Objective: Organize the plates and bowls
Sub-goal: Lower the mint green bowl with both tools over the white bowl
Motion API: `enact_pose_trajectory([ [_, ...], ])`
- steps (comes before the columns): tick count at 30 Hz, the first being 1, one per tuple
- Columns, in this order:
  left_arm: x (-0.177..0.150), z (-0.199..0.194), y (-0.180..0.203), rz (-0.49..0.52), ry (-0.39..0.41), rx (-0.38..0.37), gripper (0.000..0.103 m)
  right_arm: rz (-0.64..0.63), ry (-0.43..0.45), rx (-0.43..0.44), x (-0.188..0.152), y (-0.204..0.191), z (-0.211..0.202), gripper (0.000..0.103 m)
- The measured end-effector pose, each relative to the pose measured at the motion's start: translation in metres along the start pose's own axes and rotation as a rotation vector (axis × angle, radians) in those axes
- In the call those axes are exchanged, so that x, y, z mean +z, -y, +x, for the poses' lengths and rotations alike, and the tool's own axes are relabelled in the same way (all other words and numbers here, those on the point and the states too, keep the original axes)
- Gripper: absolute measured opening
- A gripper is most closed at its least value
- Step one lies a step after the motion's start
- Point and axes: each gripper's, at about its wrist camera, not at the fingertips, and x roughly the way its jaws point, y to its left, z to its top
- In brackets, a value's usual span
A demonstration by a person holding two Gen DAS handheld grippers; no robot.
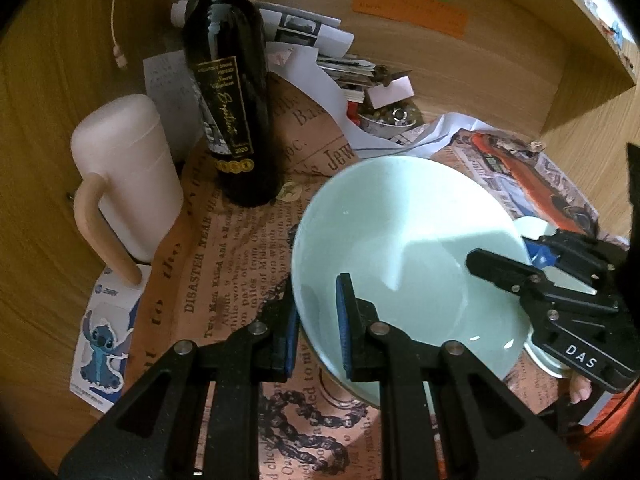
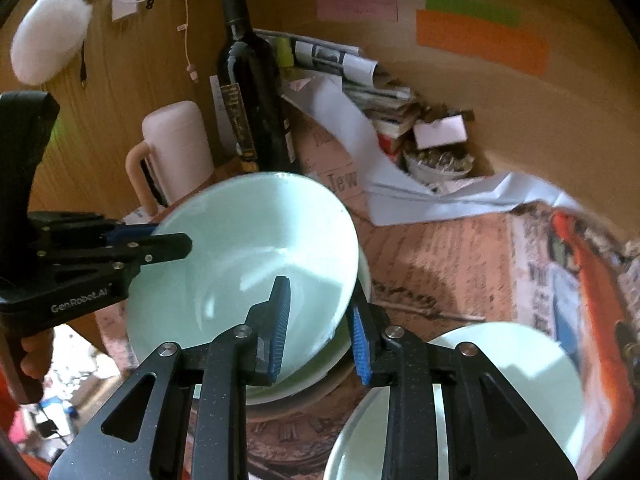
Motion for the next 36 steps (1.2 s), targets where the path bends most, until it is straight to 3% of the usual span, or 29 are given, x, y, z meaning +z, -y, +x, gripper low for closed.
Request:
enact_pose_trajectory([
  [4,0.000,-0.001,0.001,0.008,0.012,0.000,0.017,-0.004,0.012,-0.014,0.002,0.001,0.000,0.037],
  [10,0.001,-0.009,0.005,0.026,0.047,0.007,0.017,0.014,0.024,-0.001,0.002,0.004,-0.005,0.039],
  [13,0.003,-0.015,0.001,0.013,0.059,-0.005,0.017,0.033,0.031,0.013,0.002,0.008,-0.008,0.048],
  [16,0.003,-0.016,-0.006,-0.016,0.049,-0.029,0.024,0.063,0.018,0.022,0.001,0.014,-0.007,0.054],
  [18,0.001,-0.015,-0.010,-0.037,0.039,-0.041,0.042,0.088,-0.008,0.038,0.000,0.019,-0.003,0.054],
  [20,-0.003,-0.014,-0.014,-0.052,0.036,-0.051,0.049,0.110,-0.035,0.052,-0.003,0.023,0.001,0.054],
  [25,-0.010,-0.007,-0.017,-0.072,0.003,-0.088,0.054,0.160,-0.089,0.091,-0.007,0.029,0.012,0.054],
  [36,-0.016,0.014,-0.018,-0.104,-0.056,-0.160,0.054,0.210,-0.159,0.154,-0.012,0.028,0.026,0.054],
])
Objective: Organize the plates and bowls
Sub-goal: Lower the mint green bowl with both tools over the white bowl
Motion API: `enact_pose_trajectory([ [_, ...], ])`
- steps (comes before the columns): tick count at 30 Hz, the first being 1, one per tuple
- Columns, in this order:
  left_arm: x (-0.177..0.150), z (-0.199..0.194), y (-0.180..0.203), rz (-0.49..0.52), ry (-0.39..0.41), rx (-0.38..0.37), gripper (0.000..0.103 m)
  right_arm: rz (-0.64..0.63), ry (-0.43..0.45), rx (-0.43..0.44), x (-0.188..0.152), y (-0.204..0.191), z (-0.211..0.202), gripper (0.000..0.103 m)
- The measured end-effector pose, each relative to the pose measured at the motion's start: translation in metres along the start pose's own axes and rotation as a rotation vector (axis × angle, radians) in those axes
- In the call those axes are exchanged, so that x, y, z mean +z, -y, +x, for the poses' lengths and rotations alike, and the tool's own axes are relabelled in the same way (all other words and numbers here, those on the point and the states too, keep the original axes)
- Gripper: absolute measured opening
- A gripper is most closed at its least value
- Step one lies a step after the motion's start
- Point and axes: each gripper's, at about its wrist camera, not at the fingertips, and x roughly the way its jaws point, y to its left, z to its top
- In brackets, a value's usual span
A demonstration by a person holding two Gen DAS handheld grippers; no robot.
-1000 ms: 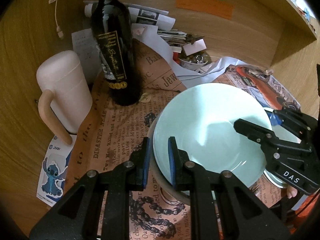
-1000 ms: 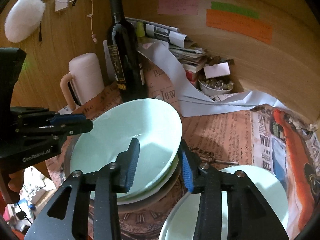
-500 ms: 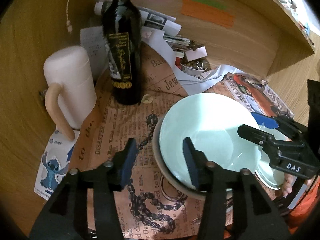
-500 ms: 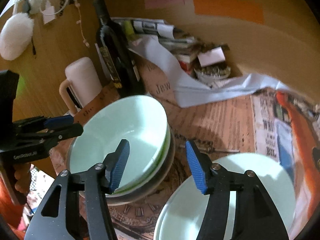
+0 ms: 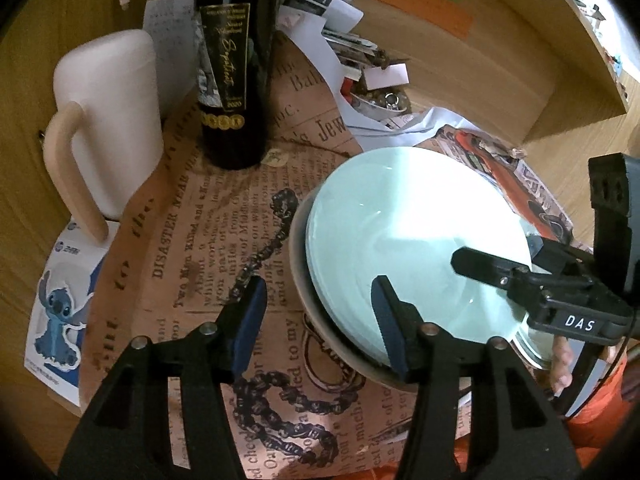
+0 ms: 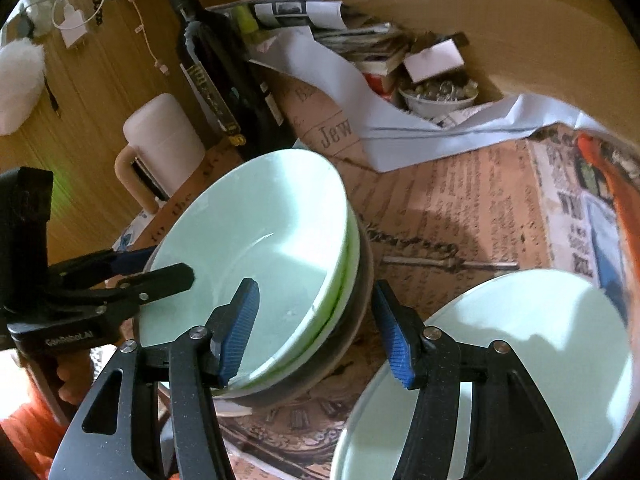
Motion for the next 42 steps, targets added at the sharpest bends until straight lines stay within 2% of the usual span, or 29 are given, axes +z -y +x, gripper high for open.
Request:
enact_pose_trajectory([
  [7,-0.002,0.006,0.002,0.004,-0.010,-0.025,0.053,-0.005,-0.003,0.007,0.000,-0.001,0.000,0.055],
  [11,-0.002,0.006,0.005,0.014,-0.015,-0.055,0.043,-0.019,-0.007,-0.005,0.000,-0.001,0.002,0.053],
  [23,-0.008,0.005,0.021,0.024,0.033,0.061,0.042,0.005,0.029,-0.051,-0.003,-0.002,-0.003,0.044],
  [29,-0.006,0.004,0.021,-0.001,0.038,0.073,0.042,0.036,0.050,-0.050,-0.002,0.002,-0.006,0.038],
  [42,0.001,-0.002,0.027,-0.025,0.072,0.062,0.042,0.058,0.107,-0.055,0.001,0.006,-0.020,0.038],
])
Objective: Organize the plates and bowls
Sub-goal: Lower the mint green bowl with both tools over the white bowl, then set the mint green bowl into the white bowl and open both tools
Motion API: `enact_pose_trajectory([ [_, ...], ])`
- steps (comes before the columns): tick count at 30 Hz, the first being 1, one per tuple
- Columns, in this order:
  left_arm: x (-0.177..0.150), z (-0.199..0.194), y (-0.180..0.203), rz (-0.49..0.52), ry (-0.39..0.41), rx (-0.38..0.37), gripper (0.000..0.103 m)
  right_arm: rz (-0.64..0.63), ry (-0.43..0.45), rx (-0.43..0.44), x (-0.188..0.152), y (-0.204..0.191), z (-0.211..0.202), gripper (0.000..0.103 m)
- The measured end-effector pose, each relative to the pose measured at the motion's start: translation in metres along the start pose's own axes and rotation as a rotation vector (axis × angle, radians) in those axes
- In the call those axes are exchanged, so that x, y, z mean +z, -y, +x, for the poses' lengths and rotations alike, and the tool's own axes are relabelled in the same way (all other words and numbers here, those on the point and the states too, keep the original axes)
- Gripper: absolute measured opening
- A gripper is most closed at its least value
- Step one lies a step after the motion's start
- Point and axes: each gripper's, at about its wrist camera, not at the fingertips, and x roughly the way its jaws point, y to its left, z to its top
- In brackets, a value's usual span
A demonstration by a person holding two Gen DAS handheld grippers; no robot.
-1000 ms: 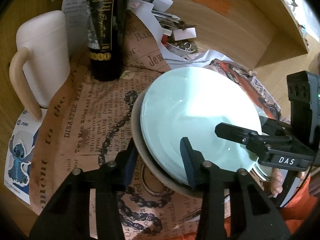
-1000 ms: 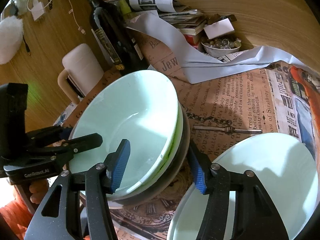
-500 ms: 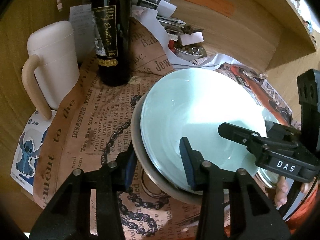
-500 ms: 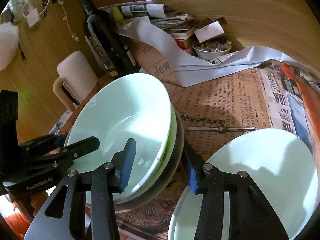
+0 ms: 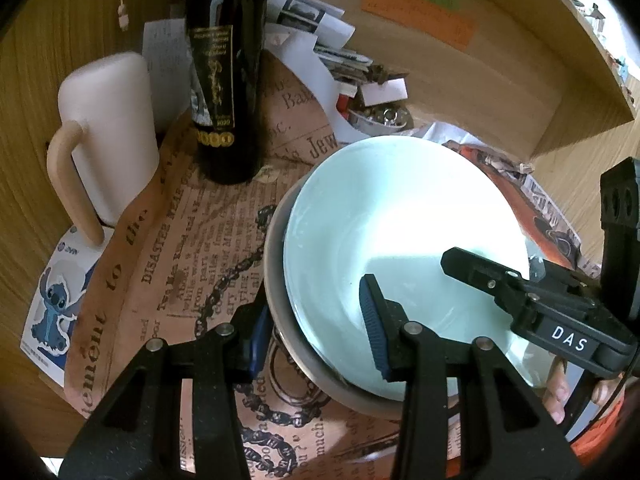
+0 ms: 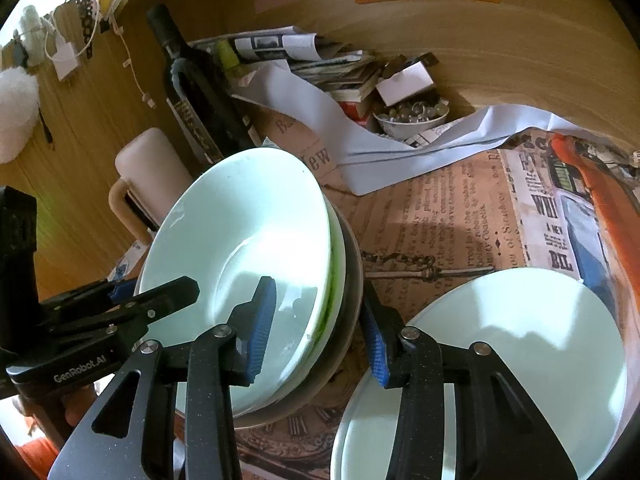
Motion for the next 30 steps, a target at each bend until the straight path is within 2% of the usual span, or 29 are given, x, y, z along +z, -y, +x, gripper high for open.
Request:
enact_pose_trajectory([
  [13,0.007,-0.014,0.012,0.028,0.052,-0.033,0.042,0.008,0.073,-0.009,0.007,0.006,-0.028,0.038],
  [30,0.012,-0.028,0.044,0.078,0.103,-0.071,0.042,0.034,0.145,-0.045,0.000,0.024,-0.066,0.038],
])
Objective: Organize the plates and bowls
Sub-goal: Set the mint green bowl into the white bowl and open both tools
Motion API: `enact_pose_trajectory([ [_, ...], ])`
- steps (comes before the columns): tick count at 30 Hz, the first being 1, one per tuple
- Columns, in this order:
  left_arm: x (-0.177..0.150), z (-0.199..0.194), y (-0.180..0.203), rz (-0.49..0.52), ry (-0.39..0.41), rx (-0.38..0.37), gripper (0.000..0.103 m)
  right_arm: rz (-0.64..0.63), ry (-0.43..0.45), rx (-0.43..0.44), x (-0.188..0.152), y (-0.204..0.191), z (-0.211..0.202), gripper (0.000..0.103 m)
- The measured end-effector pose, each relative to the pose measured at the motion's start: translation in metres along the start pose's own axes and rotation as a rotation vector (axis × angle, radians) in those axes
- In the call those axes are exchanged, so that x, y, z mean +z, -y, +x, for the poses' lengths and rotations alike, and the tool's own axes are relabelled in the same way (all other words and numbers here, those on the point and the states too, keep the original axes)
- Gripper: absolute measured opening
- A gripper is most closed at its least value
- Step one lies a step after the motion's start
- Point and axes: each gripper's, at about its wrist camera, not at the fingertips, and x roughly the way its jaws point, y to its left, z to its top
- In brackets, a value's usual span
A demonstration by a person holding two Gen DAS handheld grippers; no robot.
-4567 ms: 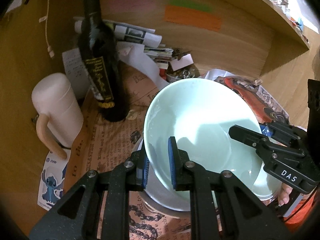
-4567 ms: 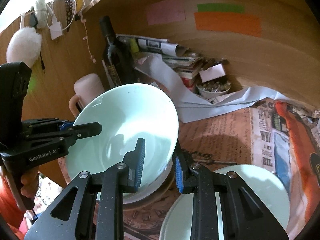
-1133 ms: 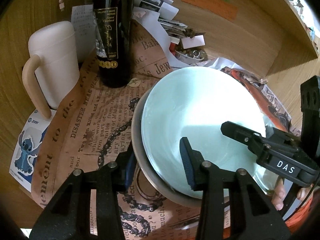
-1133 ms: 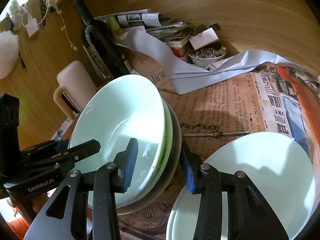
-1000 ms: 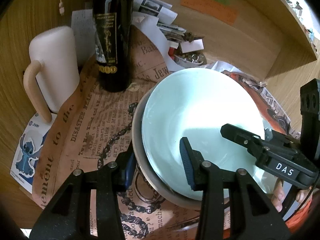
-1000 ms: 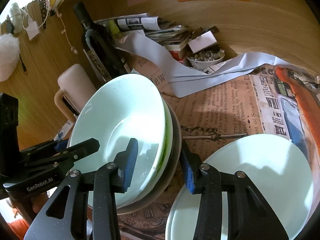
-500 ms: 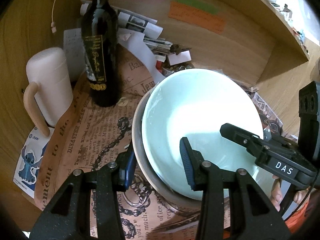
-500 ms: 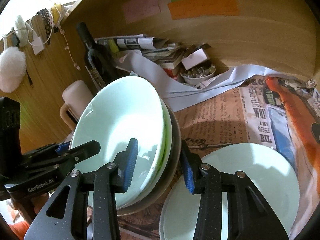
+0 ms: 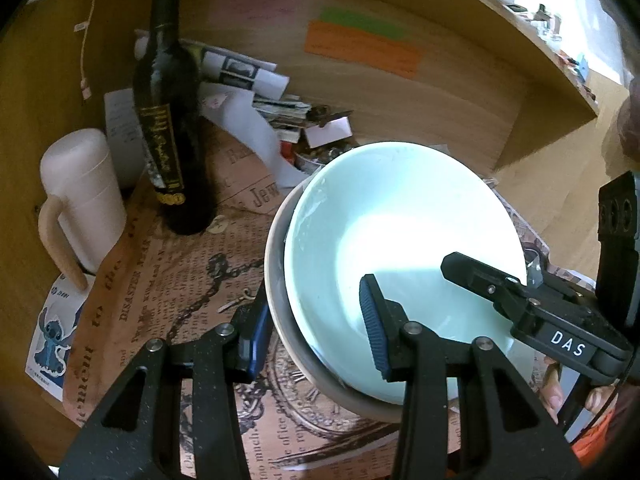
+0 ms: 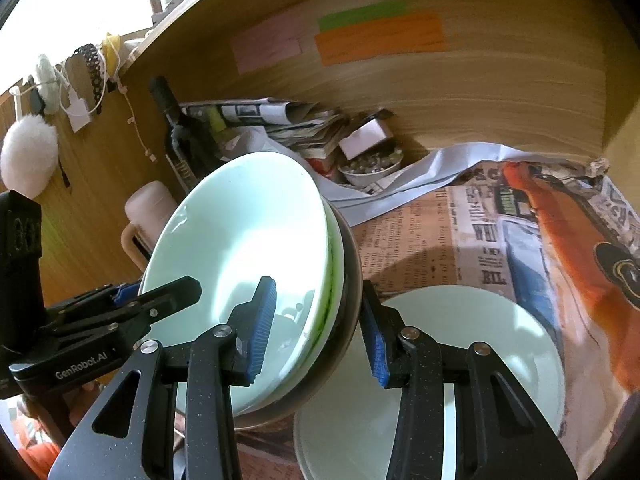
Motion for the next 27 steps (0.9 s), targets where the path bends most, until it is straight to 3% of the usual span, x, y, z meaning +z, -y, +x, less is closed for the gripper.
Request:
enact_pose_trajectory([
  [27,0.002,0.011,0.062,0.099,-0.013,-0.106,0.042,0.064,0.074,-0.100,-0.012,0.048,-0.059,0.038],
])
